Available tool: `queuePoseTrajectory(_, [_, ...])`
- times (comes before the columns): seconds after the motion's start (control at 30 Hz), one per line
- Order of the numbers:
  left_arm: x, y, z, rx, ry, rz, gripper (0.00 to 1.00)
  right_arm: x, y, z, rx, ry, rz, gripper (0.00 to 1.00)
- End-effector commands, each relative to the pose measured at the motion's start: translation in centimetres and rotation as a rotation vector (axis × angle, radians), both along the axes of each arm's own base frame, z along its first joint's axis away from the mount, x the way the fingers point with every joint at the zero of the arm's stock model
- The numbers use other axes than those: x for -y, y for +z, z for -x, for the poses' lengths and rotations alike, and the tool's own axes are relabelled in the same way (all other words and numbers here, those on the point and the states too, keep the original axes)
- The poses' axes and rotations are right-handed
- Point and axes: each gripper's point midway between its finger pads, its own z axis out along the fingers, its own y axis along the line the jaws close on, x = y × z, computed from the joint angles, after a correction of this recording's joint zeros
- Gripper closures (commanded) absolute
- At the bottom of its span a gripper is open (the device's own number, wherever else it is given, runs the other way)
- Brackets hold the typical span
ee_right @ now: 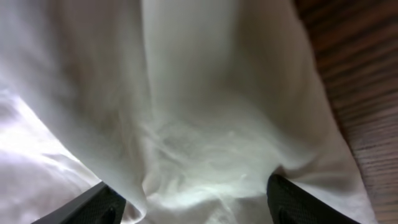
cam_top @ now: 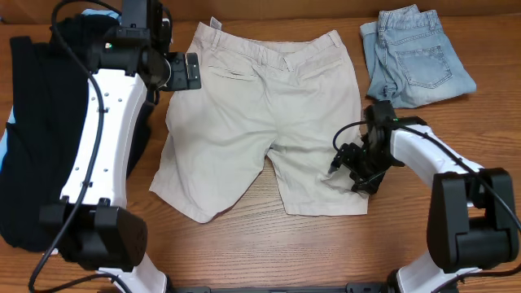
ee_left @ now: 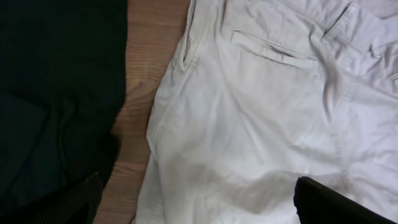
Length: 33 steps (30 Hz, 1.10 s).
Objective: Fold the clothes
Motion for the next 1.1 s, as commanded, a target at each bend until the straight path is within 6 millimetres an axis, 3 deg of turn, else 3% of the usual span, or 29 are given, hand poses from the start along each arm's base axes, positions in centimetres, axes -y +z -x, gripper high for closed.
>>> queuePoseTrajectory(0.0, [0.5,-2.0,-0.5,-0.044,-0.035,-0.004,0.0,4.1,-3.4,2.3,-0.103,-0.069,0.138,0.23])
queuePoseTrajectory(0.2, [0.8,-4.5,-1.5,-0.082,-0.062,-0.018,0.0,6.7,-3.1,1.8,-0.088,-0.112,0.088,0.22])
queuePoseTrajectory(0.47, [1.1,-8.3,-5.4,-0.039,-0.131,-0.048,0.0,9.1,-1.4,0.2,-0.05,-0.117,0.074,0.17])
queuePoseTrajectory(0.7, [1.9,-13.6,-8.1,-0.04,-0.235,-0.063,0.0,8.7,2.6,-2.1,0.016,0.009,-0.014,0.1])
queuePoseTrajectory(0.87, [3.1,-17.3,-8.6,-0.067,-0.316,-0.028,0.01,8.6,6.7,-3.9,0.068,0.064,-0.001,0.09])
queuePoseTrajectory(0.93, [3.1,-18.7,-8.3,-0.101,-0.315,-0.025,0.1,8.6,8.2,-4.6,0.102,0.068,0.006,0.09])
queuePoseTrajectory(0.97, [3.0,-19.2,-8.0,-0.118,-0.311,-0.023,0.19,8.6,9.0,-4.9,0.118,0.07,0.01,0.09])
queuePoseTrajectory(1.0, [2.9,-19.6,-7.7,-0.136,-0.307,-0.024,0.34,8.7,9.6,-5.2,0.13,0.071,0.012,0.09])
queuePoseTrajectory(1.07, [1.8,-20.0,-7.2,-0.169,-0.249,-0.047,0.83,8.5,10.6,-5.4,0.148,0.08,0.016,0.11])
